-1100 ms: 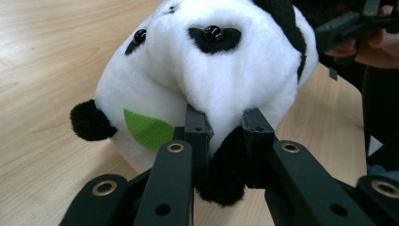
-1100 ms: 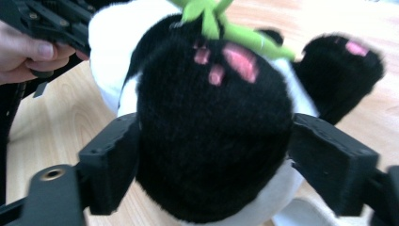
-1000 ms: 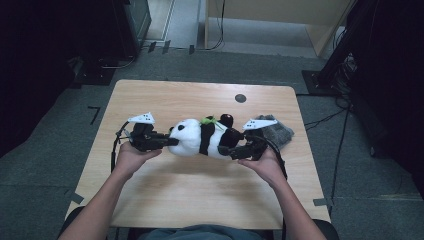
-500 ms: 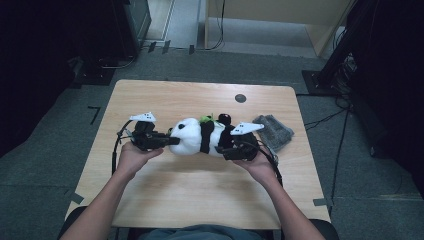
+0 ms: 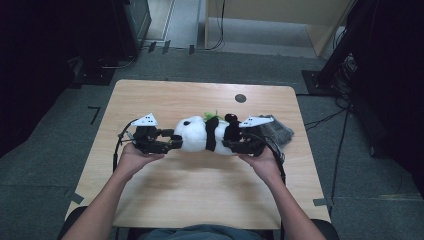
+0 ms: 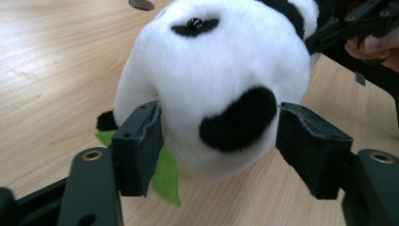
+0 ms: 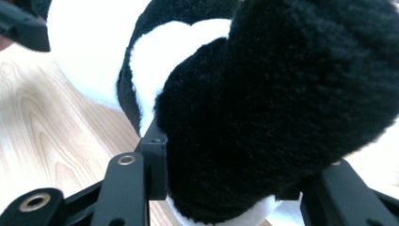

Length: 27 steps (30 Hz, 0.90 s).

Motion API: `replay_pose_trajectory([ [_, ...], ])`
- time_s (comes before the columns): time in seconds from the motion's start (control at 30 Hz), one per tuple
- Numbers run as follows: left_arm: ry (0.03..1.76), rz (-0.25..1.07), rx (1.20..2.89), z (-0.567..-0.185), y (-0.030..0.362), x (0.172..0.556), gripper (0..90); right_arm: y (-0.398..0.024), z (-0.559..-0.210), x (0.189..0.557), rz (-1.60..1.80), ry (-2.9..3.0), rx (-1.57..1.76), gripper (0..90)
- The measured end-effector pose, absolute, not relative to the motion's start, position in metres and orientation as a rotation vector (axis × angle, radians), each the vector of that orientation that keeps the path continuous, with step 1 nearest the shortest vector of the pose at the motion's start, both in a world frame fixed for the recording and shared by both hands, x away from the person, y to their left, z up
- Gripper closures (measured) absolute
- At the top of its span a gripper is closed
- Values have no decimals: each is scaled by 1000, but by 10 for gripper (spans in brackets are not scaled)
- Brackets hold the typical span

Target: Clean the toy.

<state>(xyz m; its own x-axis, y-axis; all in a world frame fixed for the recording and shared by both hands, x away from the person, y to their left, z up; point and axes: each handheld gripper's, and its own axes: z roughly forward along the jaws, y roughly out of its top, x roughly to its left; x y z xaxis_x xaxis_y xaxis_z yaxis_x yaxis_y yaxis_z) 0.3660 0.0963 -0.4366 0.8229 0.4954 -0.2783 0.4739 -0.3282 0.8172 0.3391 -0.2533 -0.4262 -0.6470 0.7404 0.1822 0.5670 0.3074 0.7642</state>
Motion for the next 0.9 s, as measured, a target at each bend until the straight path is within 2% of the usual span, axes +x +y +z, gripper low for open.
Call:
replay_pose_trajectory([
  [0.3,696,57,1976,-441,97,362,295,-269,-408,339,1363,2346,1276,518],
  [0.47,620,60,1984,-444,93,359,220,-266,-401,336,1408,2417,1260,519],
  [0.6,633,96,2008,-445,86,357,129,-259,-399,334,1425,2485,1238,530],
  [0.67,648,113,2027,-446,83,357,123,-254,-399,333,1410,2508,1220,533],
  [0.77,661,110,2034,-447,81,357,172,-252,-399,332,1387,2513,1214,533],
  [0.9,690,94,2001,-443,84,358,348,-254,-402,334,1400,2504,1252,522],
])
